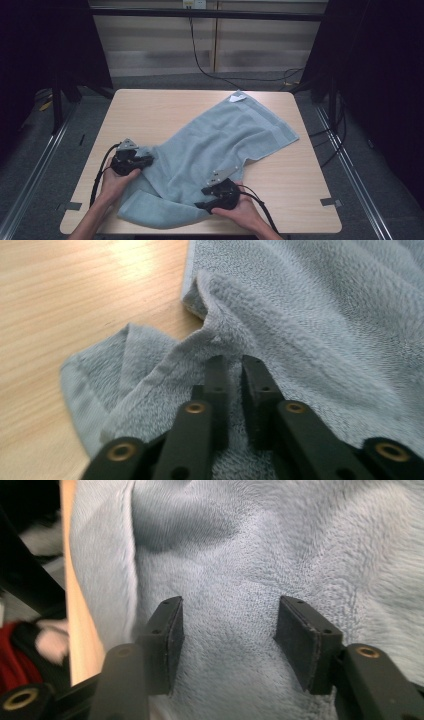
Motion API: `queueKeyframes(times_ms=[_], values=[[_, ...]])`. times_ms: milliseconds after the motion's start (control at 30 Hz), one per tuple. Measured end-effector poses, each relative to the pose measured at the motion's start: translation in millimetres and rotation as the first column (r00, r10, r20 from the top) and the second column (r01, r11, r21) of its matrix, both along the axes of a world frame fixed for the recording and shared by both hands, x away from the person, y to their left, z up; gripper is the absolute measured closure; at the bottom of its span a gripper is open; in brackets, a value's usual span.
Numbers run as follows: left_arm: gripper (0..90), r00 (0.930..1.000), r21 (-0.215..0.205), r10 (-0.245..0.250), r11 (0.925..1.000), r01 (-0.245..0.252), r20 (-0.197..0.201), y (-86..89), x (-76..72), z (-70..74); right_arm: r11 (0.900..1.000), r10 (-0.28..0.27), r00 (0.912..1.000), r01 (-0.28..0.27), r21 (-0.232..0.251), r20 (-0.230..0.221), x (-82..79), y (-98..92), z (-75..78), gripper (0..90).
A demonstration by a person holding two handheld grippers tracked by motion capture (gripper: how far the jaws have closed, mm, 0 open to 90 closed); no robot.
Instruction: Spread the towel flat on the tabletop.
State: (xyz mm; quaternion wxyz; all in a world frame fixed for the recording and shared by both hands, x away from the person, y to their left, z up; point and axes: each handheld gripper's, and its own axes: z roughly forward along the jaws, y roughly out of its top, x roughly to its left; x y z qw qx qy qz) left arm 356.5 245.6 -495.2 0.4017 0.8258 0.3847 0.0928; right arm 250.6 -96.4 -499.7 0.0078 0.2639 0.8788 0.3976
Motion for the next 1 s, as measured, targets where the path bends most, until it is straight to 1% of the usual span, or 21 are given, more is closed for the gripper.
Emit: queueKeyframes(times_ms=[33, 133, 200, 233, 300, 367, 467, 533, 567, 600, 633, 667, 700, 733, 767, 800, 833, 867, 900, 933, 1000], values=[[85.2, 0.9999, -0.023, 0.005, 0.9997, -0.005, -0.01, 2.8, -1.1, 0.7, 1.0, -0.011, 0.9999, 0.011, -0.01, 0.009, -2.0, -6.9, 0.4, 46.1], [86.5, 0.9996, -0.061, -0.02, 0.998, 0.019, -0.02, 10.4, -5.8, 4.6, 0.998, -0.053, 0.9985, 0.053, -0.022, 0.017, -5.8, -30.3, 1.0, 46.2], [86.9, 0.9979, -0.112, -0.055, 0.9924, 0.051, -0.034, 10.9, -13.0, 8.5, 0.997, -0.077, 0.9967, 0.078, -0.03, 0.025, -8.0, -43.9, 1.1, 47.9], [86.9, 0.9967, -0.122, -0.07, 0.9905, 0.065, -0.04, 8.5, -17.2, 10.4, 0.995, -0.089, 0.9954, 0.091, -0.042, 0.036, -9.0, -52.9, 1.8, 48.8], [86.8, 0.9913, -0.15, -0.115, 0.9831, 0.105, -0.064, 1.1, -28.1, 14.1, 0.991, -0.115, 0.9925, 0.118, -0.064, 0.041, -10.2, -65.8, 3.2, 48.8], [86.1, 0.9824, -0.147, -0.171, 0.9764, 0.159, -0.075, -7.4, -43.1, 14.8, 0.982, -0.151, 0.9865, 0.157, -0.109, 0.065, -12.4, -76.9, 5.1, 48.8], [80.9, 0.9759, -0.158, -0.202, 0.9696, 0.187, -0.083, -14.1, -60.4, 13.4, 0.973, -0.199, 0.979, 0.203, -0.109, 0.045, -11.4, -89.8, 6.5, 48.5], [76.7, 0.9749, -0.184, -0.219, 0.9607, 0.208, -0.04, -14.8, -62.6, 19.0, 0.977, -0.204, 0.9786, 0.205, -0.059, 0.026, -12.6, -91.3, 11.6, 48.8], [69.9, 0.9763, -0.188, -0.214, 0.9606, 0.205, -0.03, -15.6, -60.9, 21.8, 0.981, -0.194, 0.9807, 0.194, -0.028, 0.024, -13.0, -88.6, 15.2, 49.7], [66.2, 0.9812, -0.197, -0.192, 0.9629, 0.185, -0.02, -16.7, -55.6, 25.8, 0.983, -0.181, 0.9834, 0.181, -0.01, 0.017, -13.6, -84.5, 18.3, 52.6], [65.7, 0.9841, -0.211, -0.177, 0.9626, 0.17, -0.015, -17.7, -50.1, 27.6, 0.988, -0.152, 0.9882, 0.151, 0.008, 0.02, -14.6, -74.5, 23.7, 53.5], [62.8, 0.9851, -0.207, -0.172, 0.9642, 0.166, -0.011, -19.7, -44.0, 28.3, 0.992, -0.121, 0.9923, 0.121, 0.026, 0.023, -14.7, -64.8, 27.5, 54.0], [57.8, 0.986, -0.181, -0.166, 0.9703, 0.16, -0.017, -23.1, -38.1, 27.6, 0.995, -0.089, 0.9959, 0.088, 0.047, 0.013, -14.8, -54.0, 31.0, 54.6], [55.5, 0.9877, -0.146, -0.155, 0.9779, 0.15, -0.022, -26.6, -32.7, 24.7, 0.997, -0.051, 0.9987, 0.051, 0.06, 0.006, -14.4, -43.1, 33.9, 56.2], [54.3, 0.9882, -0.12, -0.149, 0.9822, 0.144, -0.035, -29.8, -27.5, 20.2, 0.997, -0.015, 0.9999, 0.015, 0.076, -0.003, -13.5, -31.9, 35.4, 56.8], [52.1, 0.9876, -0.1, -0.145, 0.9853, 0.138, -0.06, -33.4, -22.7, 14.2, 0.995, 0.019, 0.9996, -0.017, 0.097, -0.019, -12.0, -21.1, 35.3, 57.4], [51.5, 0.988, -0.057, -0.134, 0.99, 0.129, -0.077, -36.4, -18.7, 8.5, 0.992, 0.058, 0.9977, -0.054, 0.115, -0.035, -10.6, -10.9, 34.0, 58.7], [51.5, 0.9893, -0.018, -0.124, 0.9923, 0.123, -0.077, -38.5, -16.2, 3.2, 0.987, 0.099, 0.9942, -0.092, 0.133, -0.042, -10.1, -1.0, 31.8, 60.0], [53.6, 0.9885, 0.003, -0.123, 0.9923, 0.124, -0.087, -39.8, -14.1, -1.7, 0.983, 0.133, 0.9898, -0.125, 0.136, -0.052, -10.2, 7.9, 29.5, 60.3], [57.5, 0.9903, 0.004, -0.122, 0.9924, 0.123, -0.066, -39.3, -13.9, -3.8, 0.979, 0.16, 0.9852, -0.15, 0.139, -0.062, -10.5, 16.3, 26.2, 60.5], [74.3, 0.9912, 0.024, -0.118, 0.9925, 0.12, -0.06, -36.7, -11.3, -3.1, 0.975, 0.194, 0.9773, -0.183, 0.128, -0.084, -12.2, 29.1, 19.8, 59.5]])
